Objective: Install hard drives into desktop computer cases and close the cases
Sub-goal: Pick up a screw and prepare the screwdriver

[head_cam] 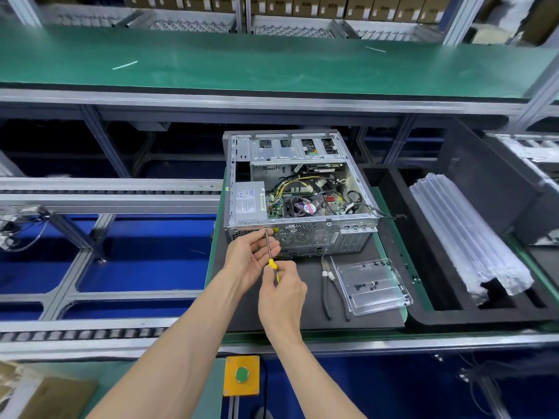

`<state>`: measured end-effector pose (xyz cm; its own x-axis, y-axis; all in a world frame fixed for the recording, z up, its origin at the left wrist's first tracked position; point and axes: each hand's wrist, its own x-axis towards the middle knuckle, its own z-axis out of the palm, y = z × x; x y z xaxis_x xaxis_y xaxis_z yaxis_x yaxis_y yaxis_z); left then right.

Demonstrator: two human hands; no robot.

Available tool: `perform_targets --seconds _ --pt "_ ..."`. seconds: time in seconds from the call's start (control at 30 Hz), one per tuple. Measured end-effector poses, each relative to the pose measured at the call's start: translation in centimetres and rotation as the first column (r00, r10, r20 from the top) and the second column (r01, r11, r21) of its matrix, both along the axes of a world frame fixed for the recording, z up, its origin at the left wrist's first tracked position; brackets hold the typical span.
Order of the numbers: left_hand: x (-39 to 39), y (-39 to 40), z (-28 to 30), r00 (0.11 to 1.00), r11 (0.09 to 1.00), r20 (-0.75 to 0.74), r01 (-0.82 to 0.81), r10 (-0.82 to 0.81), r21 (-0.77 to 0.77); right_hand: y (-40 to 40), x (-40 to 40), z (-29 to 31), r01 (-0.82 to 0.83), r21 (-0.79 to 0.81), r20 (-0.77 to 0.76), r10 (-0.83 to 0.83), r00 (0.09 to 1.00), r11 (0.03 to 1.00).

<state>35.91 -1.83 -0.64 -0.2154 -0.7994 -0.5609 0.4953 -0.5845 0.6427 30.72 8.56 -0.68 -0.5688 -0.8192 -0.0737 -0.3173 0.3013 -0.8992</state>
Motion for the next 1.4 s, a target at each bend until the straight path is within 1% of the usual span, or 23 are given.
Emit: perform_targets --seconds 0.07,0.13,0.27,0.33,0.4,0.5,0.6,0.7,0.77,0.83,0.9,0.93,1.0,1.03,1.1,1.2,1.27,1.33,1.4 --pt "0.0 -0.1 0.1 1.000 1.000 0.003 -0.002 0.002 0.008 -0.4 0.2 0.1 0.010 0.022 0.013 -0.010 1.000 1.000" --pt "0.0 0.0 0.3 0.999 1.000 -0.032 0.001 0.000 0.028 -0.9 0.4 0.4 0.026 0.042 0.059 -0.029 0.998 0.999" --pt "0.2 0.6 0.6 0.985 0.995 -0.166 0.065 -0.052 0.071 -1.7 0.7 1.1 0.111 0.084 0.246 -0.129 0.961 0.990" --pt "0.1 0.6 0.9 0.986 0.994 -0.162 0.061 -0.046 0.088 -1.9 0.7 1.3 0.148 0.105 0.309 -0.174 0.935 0.983" --pt "-0.1 0.4 1.1 0.991 0.994 -0.129 0.033 -0.020 0.100 -1.8 0.6 1.3 0.141 0.103 0.328 -0.167 0.930 0.985" --pt "-0.1 0.2 1.2 0.998 0.996 -0.054 0.021 -0.016 0.086 -1.6 0.6 1.0 0.147 0.095 0.279 -0.168 0.945 0.985" --pt "-0.2 0.3 1.0 1.000 0.995 -0.014 -0.006 0.007 0.098 -1.6 0.6 0.9 0.182 0.086 0.215 -0.197 0.956 0.979" --pt "-0.2 0.3 1.1 0.999 0.993 -0.004 -0.038 0.039 0.108 -1.7 0.9 0.7 0.148 0.127 0.155 -0.167 0.974 0.981" --pt "-0.1 0.5 0.9 0.999 0.993 -0.038 -0.025 0.029 0.119 -1.8 1.1 0.6 0.136 0.177 0.133 -0.161 0.978 0.975" --pt "0.2 0.7 0.8 0.995 0.991 -0.087 0.053 -0.043 0.120 -2.2 1.2 0.9 0.170 0.209 0.174 -0.208 0.962 0.963" --pt "0.6 0.8 0.6 0.982 0.980 -0.084 0.178 -0.170 0.092 -2.5 1.3 1.1 0.195 0.217 0.300 -0.255 0.919 0.956" --pt "0.6 0.7 0.7 0.978 0.975 -0.073 0.204 -0.198 0.089 -2.5 1.3 1.2 0.202 0.213 0.360 -0.269 0.893 0.956" --pt "0.5 0.5 0.9 0.988 0.982 -0.057 0.147 -0.142 0.116 -2.3 1.2 1.0 0.196 0.191 0.424 -0.261 0.867 0.962" --pt "0.4 0.4 1.0 0.994 0.987 -0.044 0.102 -0.098 0.121 -2.1 1.1 0.8 0.192 0.176 0.417 -0.250 0.874 0.965" --pt "0.3 0.4 1.3 0.998 0.992 -0.010 0.063 -0.062 0.111 -1.9 0.9 0.5 0.205 0.146 0.348 -0.245 0.905 0.968" --pt "0.2 0.3 1.4 0.996 0.992 0.060 0.055 -0.062 0.112 -1.9 1.0 0.3 0.229 0.099 0.244 -0.246 0.938 0.968" --pt "0.2 0.3 1.3 0.993 0.991 0.098 0.056 -0.068 0.118 -2.0 1.1 0.2 0.212 0.122 0.193 -0.233 0.953 0.970" --pt "0.4 0.4 1.0 0.992 0.992 0.108 0.054 -0.066 0.110 -2.2 1.2 0.1 0.192 0.180 0.185 -0.225 0.957 0.965" --pt "0.6 0.6 0.7 0.995 0.991 0.060 0.077 -0.083 0.108 -2.5 1.4 0.2 0.176 0.214 0.260 -0.230 0.938 0.961"
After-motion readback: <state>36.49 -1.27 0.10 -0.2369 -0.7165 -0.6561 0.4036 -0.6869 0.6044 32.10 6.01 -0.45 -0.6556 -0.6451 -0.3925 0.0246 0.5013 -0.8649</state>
